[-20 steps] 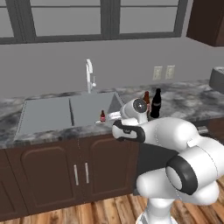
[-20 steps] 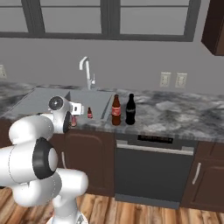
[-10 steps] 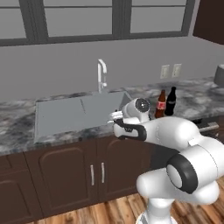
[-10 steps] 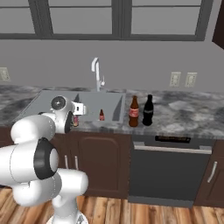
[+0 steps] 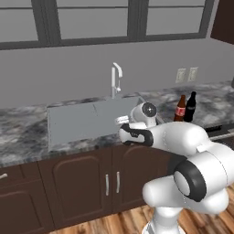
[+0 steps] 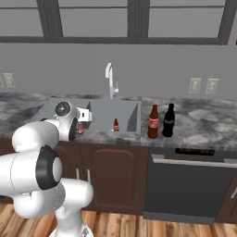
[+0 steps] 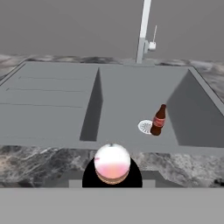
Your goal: Place the large bottle from the dining counter next to the other large bottle outside the sink, and place the small bottle from the dining counter next to the other small bottle inside the sink.
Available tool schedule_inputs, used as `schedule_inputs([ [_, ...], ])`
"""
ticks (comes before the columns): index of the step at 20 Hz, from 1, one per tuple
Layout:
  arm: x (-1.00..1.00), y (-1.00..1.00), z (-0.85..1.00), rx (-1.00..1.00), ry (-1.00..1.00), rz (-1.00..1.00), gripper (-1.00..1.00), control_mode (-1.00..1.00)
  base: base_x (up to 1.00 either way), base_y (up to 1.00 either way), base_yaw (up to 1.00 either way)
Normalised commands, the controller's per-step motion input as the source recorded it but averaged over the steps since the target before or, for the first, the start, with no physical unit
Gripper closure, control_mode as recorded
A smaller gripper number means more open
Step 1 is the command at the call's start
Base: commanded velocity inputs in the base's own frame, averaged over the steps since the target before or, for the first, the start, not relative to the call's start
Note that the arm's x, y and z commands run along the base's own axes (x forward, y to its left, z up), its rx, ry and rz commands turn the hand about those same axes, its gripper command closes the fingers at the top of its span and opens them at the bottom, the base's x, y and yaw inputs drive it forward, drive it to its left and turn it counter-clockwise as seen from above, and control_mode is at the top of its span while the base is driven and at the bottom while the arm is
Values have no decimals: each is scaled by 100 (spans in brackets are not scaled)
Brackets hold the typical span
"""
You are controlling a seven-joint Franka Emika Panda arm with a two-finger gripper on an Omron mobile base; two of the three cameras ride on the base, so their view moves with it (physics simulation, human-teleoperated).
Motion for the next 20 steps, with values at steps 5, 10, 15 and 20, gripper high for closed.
schedule_inputs([
  [5,0,0,0,0,0,0,100,100,37,17,0],
  [10,0,0,0,0,0,0,100,100,42,22,0],
  [15,0,0,0,0,0,0,100,100,44,17,0],
  [20,0,0,0,0,0,0,100,100,46,19,0],
])
